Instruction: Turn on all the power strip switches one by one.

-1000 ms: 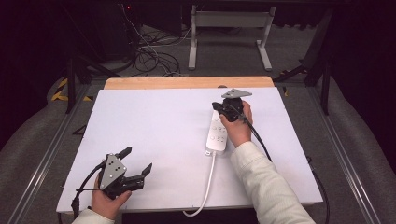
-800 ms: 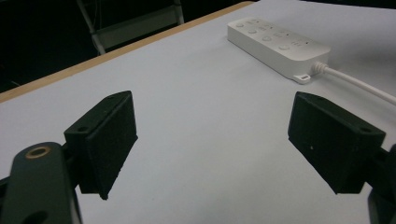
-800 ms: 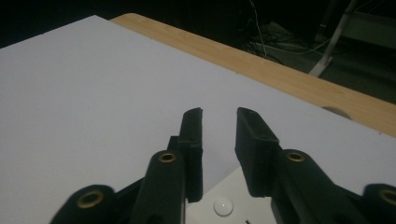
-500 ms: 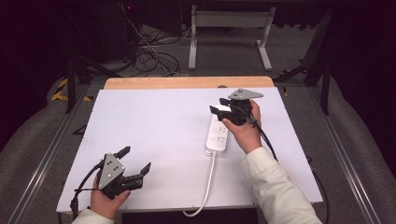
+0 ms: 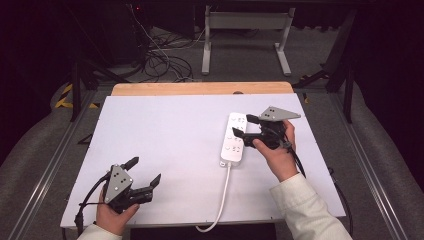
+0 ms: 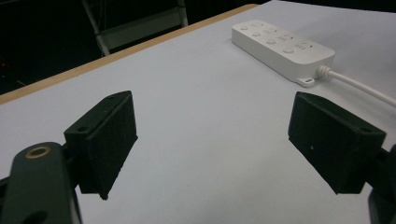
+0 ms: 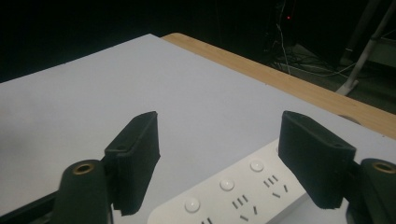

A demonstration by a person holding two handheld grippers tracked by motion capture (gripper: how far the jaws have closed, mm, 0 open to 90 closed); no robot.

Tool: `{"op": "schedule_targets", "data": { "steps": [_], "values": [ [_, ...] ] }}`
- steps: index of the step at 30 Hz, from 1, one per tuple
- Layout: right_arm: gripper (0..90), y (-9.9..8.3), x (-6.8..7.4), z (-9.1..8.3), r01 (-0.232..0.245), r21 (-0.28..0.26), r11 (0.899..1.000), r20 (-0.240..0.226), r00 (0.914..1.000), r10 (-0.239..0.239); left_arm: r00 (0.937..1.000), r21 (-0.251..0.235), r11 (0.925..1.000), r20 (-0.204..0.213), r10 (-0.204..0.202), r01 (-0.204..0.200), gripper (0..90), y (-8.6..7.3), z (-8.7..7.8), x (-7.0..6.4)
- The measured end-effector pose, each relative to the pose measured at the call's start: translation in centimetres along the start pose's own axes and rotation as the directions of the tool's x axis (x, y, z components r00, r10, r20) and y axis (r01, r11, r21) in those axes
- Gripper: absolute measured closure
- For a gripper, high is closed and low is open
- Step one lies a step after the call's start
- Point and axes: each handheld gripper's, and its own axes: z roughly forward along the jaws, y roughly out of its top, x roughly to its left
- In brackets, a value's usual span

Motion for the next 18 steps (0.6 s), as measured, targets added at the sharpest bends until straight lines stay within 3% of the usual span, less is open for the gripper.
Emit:
{"op": "schedule_targets", "data": {
  "steps": [3, 10, 18],
  "values": [
    [25.1, -0.7, 0.1, -1.0, 0.014, 0.008, 1.000, -0.005, 0.9999, -0.014, 1.0000, 0.000, 1.0000, 0.001, -0.002, 0.002, 15.8, 0.0, 0.0, 0.0],
    [22.8, -2.3, 0.1, -3.2, -0.017, 0.004, 1.000, -0.045, 0.9989, 0.017, 1.0000, 0.001, 1.0000, 0.000, 0.003, -0.003, 15.8, 0.0, 0.0, 0.0],
    [19.9, -4.7, 0.1, -4.5, -0.003, 0.020, 1.000, -0.097, 0.9952, 0.005, 0.9999, -0.001, 0.9999, -0.002, 0.017, -0.017, 15.3, 0.1, -0.1, -0.2]
  ]
}}
